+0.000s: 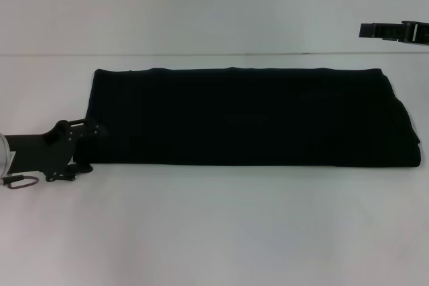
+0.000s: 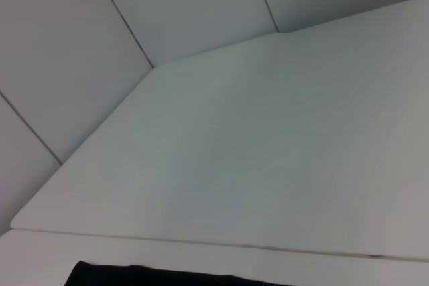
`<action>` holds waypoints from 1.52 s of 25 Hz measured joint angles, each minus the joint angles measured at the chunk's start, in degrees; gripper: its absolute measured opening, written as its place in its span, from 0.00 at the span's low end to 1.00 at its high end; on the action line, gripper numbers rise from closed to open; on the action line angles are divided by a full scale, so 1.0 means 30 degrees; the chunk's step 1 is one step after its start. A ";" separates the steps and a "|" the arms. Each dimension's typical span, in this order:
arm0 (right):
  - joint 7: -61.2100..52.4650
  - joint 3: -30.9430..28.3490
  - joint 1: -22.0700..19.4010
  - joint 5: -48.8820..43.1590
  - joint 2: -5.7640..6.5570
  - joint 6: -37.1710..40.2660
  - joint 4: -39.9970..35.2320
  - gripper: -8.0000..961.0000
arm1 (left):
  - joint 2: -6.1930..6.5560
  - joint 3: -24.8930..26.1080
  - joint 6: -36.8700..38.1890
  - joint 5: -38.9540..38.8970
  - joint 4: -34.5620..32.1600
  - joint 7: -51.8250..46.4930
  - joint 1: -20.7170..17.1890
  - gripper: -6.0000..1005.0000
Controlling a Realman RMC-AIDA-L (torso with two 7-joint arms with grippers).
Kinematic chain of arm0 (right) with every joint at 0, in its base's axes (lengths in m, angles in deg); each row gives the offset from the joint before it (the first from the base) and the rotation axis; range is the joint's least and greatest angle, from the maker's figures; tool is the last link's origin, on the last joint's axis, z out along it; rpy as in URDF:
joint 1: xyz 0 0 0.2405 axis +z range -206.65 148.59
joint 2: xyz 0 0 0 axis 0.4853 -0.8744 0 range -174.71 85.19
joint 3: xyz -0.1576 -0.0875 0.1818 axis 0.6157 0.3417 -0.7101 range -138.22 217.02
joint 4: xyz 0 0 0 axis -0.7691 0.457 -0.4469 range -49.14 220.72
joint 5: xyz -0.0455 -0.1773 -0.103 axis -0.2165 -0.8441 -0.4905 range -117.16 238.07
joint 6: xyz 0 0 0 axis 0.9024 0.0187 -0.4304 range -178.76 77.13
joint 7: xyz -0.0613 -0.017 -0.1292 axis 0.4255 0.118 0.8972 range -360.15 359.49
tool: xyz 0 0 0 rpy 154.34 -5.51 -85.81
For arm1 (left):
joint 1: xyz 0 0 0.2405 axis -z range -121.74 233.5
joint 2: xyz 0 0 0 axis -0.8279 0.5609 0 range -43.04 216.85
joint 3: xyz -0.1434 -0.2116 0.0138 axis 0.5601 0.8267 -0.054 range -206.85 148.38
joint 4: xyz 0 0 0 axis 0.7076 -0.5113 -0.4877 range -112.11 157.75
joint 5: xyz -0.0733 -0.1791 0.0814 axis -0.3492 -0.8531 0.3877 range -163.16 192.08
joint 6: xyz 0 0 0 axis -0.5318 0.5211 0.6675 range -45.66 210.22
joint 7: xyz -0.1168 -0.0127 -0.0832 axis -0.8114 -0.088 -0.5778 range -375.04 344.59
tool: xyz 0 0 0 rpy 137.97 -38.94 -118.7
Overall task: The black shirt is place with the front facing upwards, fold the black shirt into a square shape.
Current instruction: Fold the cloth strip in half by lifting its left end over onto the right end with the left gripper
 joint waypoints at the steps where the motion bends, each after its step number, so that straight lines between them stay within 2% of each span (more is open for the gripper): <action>1: 0.0000 0.0000 -0.0009 0.0002 0.0002 0.0009 0.0000 0.79 | 0.0000 -0.0092 -0.0049 -0.0001 0.0000 -0.0007 0.0017 0.87; 38: 0.0017 0.0001 -0.0022 0.0214 0.0041 0.0058 -0.0063 0.79 | 0.0021 -0.0254 -0.1265 0.0002 -0.0140 0.0355 0.0682 0.87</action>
